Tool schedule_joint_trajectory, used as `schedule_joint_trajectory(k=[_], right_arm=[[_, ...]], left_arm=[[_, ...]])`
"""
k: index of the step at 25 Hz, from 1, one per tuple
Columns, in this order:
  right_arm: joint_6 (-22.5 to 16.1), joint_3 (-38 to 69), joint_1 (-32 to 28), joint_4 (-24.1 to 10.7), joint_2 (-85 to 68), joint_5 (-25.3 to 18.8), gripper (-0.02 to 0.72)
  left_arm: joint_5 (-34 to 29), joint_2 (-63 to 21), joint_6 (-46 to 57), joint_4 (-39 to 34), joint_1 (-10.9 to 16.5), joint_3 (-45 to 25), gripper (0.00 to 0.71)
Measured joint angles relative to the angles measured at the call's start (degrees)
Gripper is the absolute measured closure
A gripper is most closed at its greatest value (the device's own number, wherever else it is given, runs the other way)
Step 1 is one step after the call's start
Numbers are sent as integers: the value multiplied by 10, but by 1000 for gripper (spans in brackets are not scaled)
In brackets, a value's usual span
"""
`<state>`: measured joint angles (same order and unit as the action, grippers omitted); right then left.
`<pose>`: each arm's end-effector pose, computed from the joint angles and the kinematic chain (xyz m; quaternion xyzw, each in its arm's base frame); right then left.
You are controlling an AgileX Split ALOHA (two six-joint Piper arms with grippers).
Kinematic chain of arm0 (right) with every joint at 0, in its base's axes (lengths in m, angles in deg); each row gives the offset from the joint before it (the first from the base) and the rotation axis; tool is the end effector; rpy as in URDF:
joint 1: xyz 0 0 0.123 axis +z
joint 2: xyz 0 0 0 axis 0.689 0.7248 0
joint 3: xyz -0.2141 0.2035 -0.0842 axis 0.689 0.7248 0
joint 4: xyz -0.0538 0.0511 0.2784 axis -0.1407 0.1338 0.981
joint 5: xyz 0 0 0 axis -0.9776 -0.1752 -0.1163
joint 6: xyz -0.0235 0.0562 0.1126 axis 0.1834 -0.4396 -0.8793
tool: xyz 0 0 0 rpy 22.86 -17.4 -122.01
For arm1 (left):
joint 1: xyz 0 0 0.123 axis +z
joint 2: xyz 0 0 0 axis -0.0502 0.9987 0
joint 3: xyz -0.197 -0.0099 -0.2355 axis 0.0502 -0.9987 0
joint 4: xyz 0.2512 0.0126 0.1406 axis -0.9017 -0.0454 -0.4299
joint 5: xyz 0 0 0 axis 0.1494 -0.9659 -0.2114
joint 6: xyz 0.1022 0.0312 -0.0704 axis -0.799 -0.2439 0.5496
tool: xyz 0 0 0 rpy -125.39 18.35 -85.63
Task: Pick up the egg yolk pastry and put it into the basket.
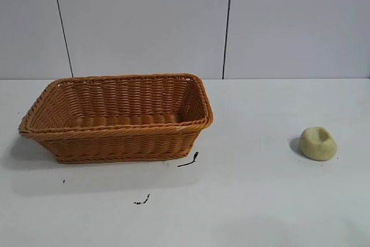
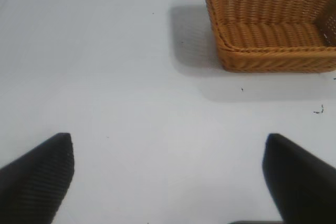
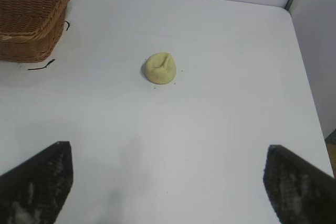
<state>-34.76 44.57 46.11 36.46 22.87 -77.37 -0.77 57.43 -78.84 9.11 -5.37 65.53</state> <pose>0.0398 0.0010 0.2816 -0.0351 0.8422 -0.0015 0.5380 0.0381 0.0070 0.2782 -0.0105 0.8543 0.0107 0.5196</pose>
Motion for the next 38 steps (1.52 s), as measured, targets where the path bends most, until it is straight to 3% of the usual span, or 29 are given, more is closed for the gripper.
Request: schedule_joint_trajectory(k=[16,38], right_arm=[[0,-43,0,0,48,7,19],[-7,-404,0,4,867,17,19]], left_arm=[[0,0,0,0,0,0,14],[0,0,0,0,0,0,14]])
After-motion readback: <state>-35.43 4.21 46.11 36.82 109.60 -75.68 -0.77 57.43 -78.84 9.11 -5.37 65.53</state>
